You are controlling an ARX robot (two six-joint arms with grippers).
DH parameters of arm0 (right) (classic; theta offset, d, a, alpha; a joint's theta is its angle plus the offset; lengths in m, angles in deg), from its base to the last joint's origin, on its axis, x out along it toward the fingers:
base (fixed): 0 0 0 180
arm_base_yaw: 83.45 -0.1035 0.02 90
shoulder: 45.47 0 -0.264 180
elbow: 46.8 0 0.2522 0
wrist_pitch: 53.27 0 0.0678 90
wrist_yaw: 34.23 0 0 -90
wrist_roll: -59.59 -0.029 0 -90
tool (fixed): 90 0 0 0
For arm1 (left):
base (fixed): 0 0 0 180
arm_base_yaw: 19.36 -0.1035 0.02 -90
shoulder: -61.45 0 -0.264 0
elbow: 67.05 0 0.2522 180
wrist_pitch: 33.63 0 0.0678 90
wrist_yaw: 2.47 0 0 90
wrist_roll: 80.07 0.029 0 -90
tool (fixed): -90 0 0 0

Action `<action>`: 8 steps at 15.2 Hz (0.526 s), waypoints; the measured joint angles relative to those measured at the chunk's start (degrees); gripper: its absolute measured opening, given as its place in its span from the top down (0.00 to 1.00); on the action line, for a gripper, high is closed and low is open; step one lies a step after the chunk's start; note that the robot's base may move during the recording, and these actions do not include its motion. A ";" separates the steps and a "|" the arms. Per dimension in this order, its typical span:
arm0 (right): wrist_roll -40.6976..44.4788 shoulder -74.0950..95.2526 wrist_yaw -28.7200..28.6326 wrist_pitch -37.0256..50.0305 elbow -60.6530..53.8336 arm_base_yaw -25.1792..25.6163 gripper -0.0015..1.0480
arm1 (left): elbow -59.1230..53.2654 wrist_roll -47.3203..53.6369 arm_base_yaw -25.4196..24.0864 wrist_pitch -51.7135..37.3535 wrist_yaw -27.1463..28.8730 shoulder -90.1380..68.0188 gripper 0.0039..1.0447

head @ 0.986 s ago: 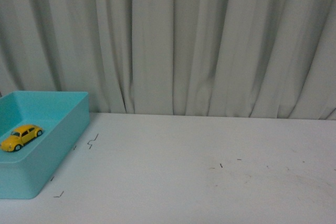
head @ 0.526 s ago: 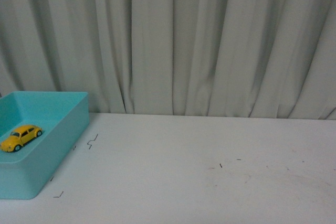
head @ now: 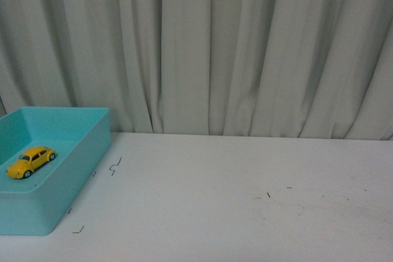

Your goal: Wind up and store yellow beetle toy

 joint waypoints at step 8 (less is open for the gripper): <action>0.00 0.00 0.00 0.00 0.00 0.00 0.06 | 0.00 -0.02 0.00 -0.02 0.00 0.00 0.06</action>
